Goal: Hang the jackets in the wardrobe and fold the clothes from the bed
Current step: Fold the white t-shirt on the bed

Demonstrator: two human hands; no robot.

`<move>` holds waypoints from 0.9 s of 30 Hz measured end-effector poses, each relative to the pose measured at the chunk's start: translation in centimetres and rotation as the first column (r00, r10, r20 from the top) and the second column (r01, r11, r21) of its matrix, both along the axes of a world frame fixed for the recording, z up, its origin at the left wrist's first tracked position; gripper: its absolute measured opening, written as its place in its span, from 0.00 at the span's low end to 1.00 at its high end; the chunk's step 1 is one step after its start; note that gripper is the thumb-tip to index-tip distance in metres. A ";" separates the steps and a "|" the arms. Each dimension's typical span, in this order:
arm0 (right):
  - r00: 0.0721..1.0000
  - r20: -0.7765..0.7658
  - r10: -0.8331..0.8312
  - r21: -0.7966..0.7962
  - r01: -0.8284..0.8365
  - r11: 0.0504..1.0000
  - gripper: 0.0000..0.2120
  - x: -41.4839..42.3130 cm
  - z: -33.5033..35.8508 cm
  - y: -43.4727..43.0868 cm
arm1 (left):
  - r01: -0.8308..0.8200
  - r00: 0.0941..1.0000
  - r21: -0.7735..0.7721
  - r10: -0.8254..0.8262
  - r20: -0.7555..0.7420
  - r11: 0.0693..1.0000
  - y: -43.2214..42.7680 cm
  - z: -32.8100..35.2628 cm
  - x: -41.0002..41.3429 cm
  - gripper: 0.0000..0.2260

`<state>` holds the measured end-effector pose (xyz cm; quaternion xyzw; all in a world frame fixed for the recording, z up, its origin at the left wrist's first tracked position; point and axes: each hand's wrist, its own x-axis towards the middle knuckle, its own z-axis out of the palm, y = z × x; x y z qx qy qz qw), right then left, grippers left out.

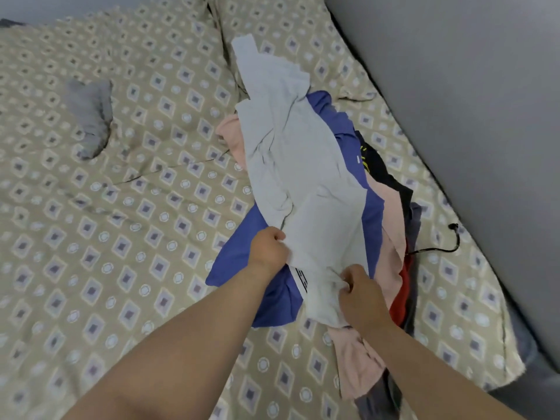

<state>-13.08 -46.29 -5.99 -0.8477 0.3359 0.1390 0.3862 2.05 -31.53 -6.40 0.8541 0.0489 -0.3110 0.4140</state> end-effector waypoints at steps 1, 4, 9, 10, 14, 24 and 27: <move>0.998 0.030 -0.061 0.060 0.059 0.996 0.11 0.6 1.2 -0.3 | -0.027 0.999 -0.002 0.027 0.017 1.000 0.4 1.1 0.3 0.13; 0.989 0.125 -0.077 0.151 0.058 0.987 0.11 2.5 5.9 -0.8 | -0.044 0.994 0.021 0.046 -0.095 0.999 2.1 5.7 1.4 0.11; 0.946 0.311 -0.089 0.201 0.026 0.979 0.13 5.5 15.4 0.4 | -0.446 0.843 -0.378 0.239 -0.482 0.811 6.6 18.9 3.8 0.16; 0.935 0.350 -0.056 0.187 -0.012 0.982 0.13 6.1 17.4 1.0 | -0.501 0.833 -0.462 0.263 -0.487 0.732 7.4 21.6 4.3 0.18; 0.888 0.453 0.076 0.131 -0.151 0.980 0.10 9.3 25.8 3.2 | -0.534 0.845 -0.642 0.349 -0.405 0.550 9.8 32.2 5.3 0.15; 0.831 0.535 0.150 -0.067 -0.135 0.989 0.16 12.7 39.8 5.7 | -0.403 0.811 -0.904 0.514 -0.280 0.144 11.9 57.6 4.1 0.11; 0.829 0.549 0.106 -0.002 -0.125 0.992 0.15 12.1 42.3 6.3 | -0.288 0.828 -0.956 0.518 -0.217 0.060 12.3 63.7 3.0 0.10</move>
